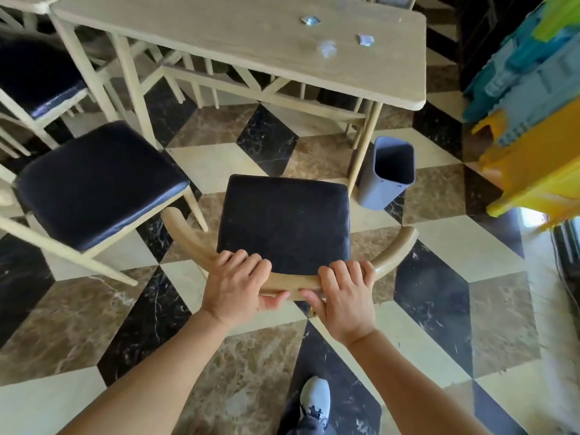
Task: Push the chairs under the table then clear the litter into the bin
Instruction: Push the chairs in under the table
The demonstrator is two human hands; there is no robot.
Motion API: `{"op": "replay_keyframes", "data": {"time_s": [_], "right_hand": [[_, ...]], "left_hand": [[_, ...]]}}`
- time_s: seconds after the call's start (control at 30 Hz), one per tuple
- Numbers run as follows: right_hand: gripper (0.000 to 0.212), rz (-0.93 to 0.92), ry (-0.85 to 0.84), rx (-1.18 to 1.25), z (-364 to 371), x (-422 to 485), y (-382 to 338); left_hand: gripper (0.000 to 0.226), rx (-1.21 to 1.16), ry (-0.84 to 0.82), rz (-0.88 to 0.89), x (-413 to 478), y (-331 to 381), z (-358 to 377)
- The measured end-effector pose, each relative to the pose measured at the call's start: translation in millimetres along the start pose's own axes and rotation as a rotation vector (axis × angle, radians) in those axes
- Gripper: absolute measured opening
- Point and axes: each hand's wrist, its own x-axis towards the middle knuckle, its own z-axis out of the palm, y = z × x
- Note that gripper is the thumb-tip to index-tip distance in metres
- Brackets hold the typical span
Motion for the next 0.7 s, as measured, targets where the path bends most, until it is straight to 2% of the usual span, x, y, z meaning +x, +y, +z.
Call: {"op": "replay_keyframes", "data": {"time_s": [0.1,0.4,0.7], "right_hand": [[0.058,0.001,0.035,-0.018,11,14,-4],[0.058,0.039,0.015,-0.006,49,87,-2],[0.053,0.077,-0.111,-0.016,72,155,14]], "left_hand": [[0.06,0.015,0.016,-0.001,10,-16,7],[0.062,0.034,-0.072,-0.024,60,-80,35],[0.058,0.063,-0.057,-0.009,120,-125,62]]}}
